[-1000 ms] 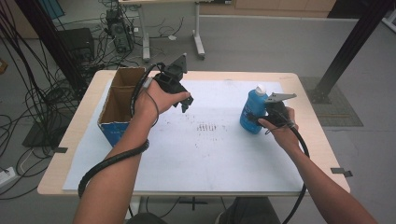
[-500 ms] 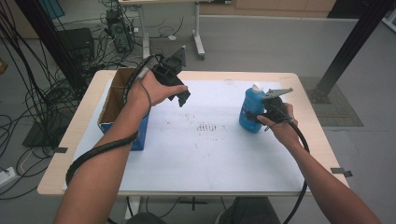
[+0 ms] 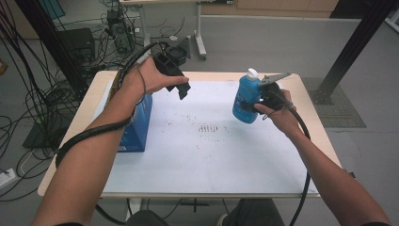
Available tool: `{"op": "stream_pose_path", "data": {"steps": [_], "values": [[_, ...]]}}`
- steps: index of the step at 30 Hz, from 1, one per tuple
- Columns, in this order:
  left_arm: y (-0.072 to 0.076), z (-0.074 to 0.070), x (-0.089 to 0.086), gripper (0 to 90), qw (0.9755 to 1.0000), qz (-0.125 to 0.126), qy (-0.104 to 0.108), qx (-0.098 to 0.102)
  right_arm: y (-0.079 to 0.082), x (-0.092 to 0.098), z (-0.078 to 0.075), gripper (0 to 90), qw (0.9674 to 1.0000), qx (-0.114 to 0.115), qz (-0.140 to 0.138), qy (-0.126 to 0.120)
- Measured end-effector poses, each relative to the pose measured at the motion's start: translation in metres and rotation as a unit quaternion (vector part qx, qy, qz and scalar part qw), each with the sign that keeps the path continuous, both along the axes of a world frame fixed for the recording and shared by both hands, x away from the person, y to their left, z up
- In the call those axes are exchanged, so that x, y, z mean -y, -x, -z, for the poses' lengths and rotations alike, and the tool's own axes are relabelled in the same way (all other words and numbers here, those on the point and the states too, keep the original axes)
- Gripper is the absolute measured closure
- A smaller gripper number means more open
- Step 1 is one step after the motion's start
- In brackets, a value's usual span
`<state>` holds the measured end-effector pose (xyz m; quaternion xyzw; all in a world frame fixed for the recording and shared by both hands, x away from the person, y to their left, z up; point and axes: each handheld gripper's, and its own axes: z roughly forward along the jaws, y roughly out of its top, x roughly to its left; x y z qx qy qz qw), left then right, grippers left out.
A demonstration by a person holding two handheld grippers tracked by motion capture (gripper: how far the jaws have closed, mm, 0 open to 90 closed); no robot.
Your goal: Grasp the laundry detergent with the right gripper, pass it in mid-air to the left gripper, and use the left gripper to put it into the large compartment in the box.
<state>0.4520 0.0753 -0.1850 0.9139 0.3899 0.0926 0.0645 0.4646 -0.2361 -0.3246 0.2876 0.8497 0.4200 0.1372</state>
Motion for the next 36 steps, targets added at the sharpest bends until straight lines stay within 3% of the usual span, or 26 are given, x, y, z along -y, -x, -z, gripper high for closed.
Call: {"op": "stream_pose_path", "data": {"steps": [7, 13, 17, 18, 19, 20, 26, 27, 28, 31, 35, 36], "values": [[0.001, -0.016, -0.005, 5.8, 0.999, 0.043, -0.003, 0.008, -0.002, -0.034, -0.028, 43.3, 0.9982, 0.001, -0.06, 0.002], [0.008, -0.032, -0.013, 5.8, 0.9965, 0.081, -0.004, 0.019, -0.001, -0.059, -0.037, 43.3, 0.995, 0.0, -0.099, 0.005], [0.015, -0.041, -0.015, 5.8, 0.9937, 0.109, -0.008, 0.023, 0.004, -0.086, -0.04, 43.3, 0.9901, -0.002, -0.14, 0.007], [0.015, -0.041, -0.015, 5.8, 0.9937, 0.109, -0.008, 0.023, 0.004, -0.086, -0.04, 43.3, 0.9901, -0.002, -0.14, 0.007], [0.019, -0.045, -0.016, 5.8, 0.992, 0.124, -0.006, 0.023, 0.006, -0.096, -0.04, 43.3, 0.9879, -0.005, -0.155, 0.007], [0.019, -0.045, -0.016, 5.8, 0.992, 0.124, -0.006, 0.023, 0.006, -0.096, -0.04, 43.3, 0.9879, -0.005, -0.155, 0.007], [0.027, -0.05, -0.017, 5.8, 0.989, 0.147, -0.005, 0.017, 0.012, -0.119, -0.039, 43.3, 0.9806, -0.011, -0.196, 0.009], [0.028, -0.05, -0.017, 5.8, 0.9885, 0.15, -0.007, 0.017, 0.013, -0.125, -0.038, 43.3, 0.9781, -0.013, -0.208, 0.007], [0.029, -0.051, -0.018, 5.8, 0.9879, 0.153, -0.009, 0.019, 0.013, -0.125, -0.038, 43.3, 0.9781, -0.013, -0.208, 0.007], [0.033, -0.053, -0.02, 5.8, 0.9868, 0.161, -0.011, 0.018, 0.016, -0.135, -0.035, 43.3, 0.9736, -0.017, -0.228, 0.006], [0.035, -0.054, -0.021, 5.7, 0.9857, 0.167, -0.017, 0.013, 0.017, -0.143, -0.032, 43.4, 0.9702, -0.018, -0.242, 0.006], [0.035, -0.054, -0.021, 5.7, 0.9854, 0.169, -0.018, 0.013, 0.018, -0.149, -0.03, 43.4, 0.9674, -0.017, -0.253, 0.005]]}}
